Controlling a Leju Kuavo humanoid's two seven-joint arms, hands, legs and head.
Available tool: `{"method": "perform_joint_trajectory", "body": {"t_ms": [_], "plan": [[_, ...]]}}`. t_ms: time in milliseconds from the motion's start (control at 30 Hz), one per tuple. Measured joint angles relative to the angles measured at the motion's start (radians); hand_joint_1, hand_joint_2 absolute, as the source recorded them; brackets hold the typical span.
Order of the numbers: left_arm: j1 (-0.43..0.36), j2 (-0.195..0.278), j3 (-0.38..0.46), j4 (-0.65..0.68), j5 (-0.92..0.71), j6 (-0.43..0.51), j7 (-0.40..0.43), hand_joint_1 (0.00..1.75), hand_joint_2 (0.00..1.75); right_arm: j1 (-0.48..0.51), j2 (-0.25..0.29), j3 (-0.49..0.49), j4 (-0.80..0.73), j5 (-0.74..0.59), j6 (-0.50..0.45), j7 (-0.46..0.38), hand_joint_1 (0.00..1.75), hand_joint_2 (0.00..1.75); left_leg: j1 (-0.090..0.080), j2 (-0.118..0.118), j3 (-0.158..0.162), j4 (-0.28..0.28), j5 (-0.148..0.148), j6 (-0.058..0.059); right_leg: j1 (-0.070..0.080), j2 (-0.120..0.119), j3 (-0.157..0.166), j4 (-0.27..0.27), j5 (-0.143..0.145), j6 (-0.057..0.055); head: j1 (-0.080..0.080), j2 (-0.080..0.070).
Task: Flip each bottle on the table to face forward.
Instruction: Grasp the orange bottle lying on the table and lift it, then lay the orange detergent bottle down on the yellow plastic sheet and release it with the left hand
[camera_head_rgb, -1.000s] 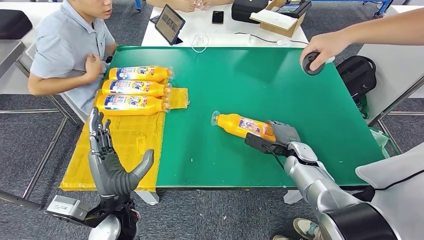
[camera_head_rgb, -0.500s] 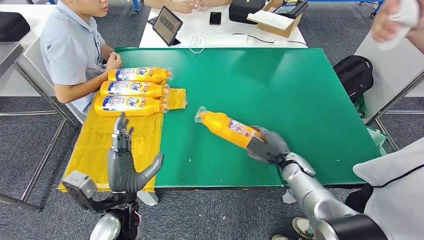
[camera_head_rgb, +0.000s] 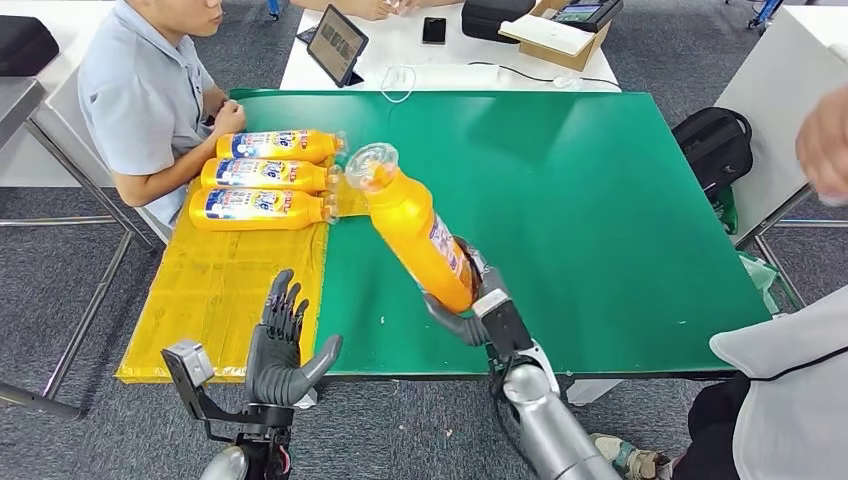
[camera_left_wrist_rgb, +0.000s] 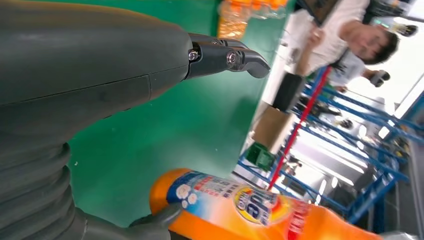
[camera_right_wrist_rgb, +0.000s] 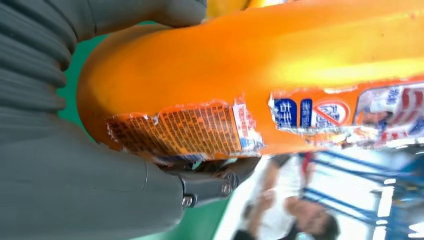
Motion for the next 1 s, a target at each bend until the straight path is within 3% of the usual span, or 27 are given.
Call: {"method": "perform_joint_trajectory", "body": {"t_ms": [233, 467, 867, 900, 1000], "plan": [[0.002, 0.017, -0.052, -0.011, -0.122, -0.074, -0.109, 0.0, 1.75, 0.025, 0.016, 0.131, -0.053, 0.021, 0.042, 0.0, 1.75, 1.75, 0.001, 0.0, 0.0, 0.0, 0.0, 0.0, 0.0, 0.0, 0.0, 0.0, 0.0, 0.0, 0.0, 0.0], [-0.014, 0.023, -0.074, -0.01, -0.121, -0.109, -0.123, 0.0, 1.75, -0.001, 0.049, 0.263, 0.039, 0.066, 0.078, 0.002, 1.75, 1.75, 0.001, 0.0, 0.0, 0.0, 0.001, 0.0, 0.0, 0.0, 0.0, 0.0, 0.0, 0.0, 0.0, 0.0], [-0.022, 0.043, -0.073, -0.009, -0.058, -0.137, -0.107, 0.0, 1.75, -0.051, 0.076, 0.376, 0.155, 0.063, 0.051, -0.001, 1.75, 1.75, 0.001, 0.001, 0.0, 0.0, 0.0, 0.0, 0.0, 0.0, -0.001, 0.0, 0.0, 0.0, 0.0, 0.0], [-0.022, 0.044, -0.071, -0.009, -0.046, -0.141, -0.101, 0.23, 1.75, -0.055, 0.075, 0.386, 0.16, 0.062, 0.046, -0.001, 1.75, 1.75, 0.001, 0.001, 0.0, 0.0, 0.0, 0.0, 0.0, 0.0, -0.001, 0.0, 0.0, 0.0, 0.0, 0.0], [-0.023, 0.046, -0.065, -0.004, -0.009, -0.158, -0.078, 1.51, 1.75, -0.068, 0.069, 0.422, 0.17, 0.063, 0.028, 0.0, 1.75, 1.75, 0.001, 0.002, 0.0, 0.0, 0.0, 0.0, 0.0, 0.0, -0.001, 0.0, 0.0, 0.0, 0.0, 0.0]]}}
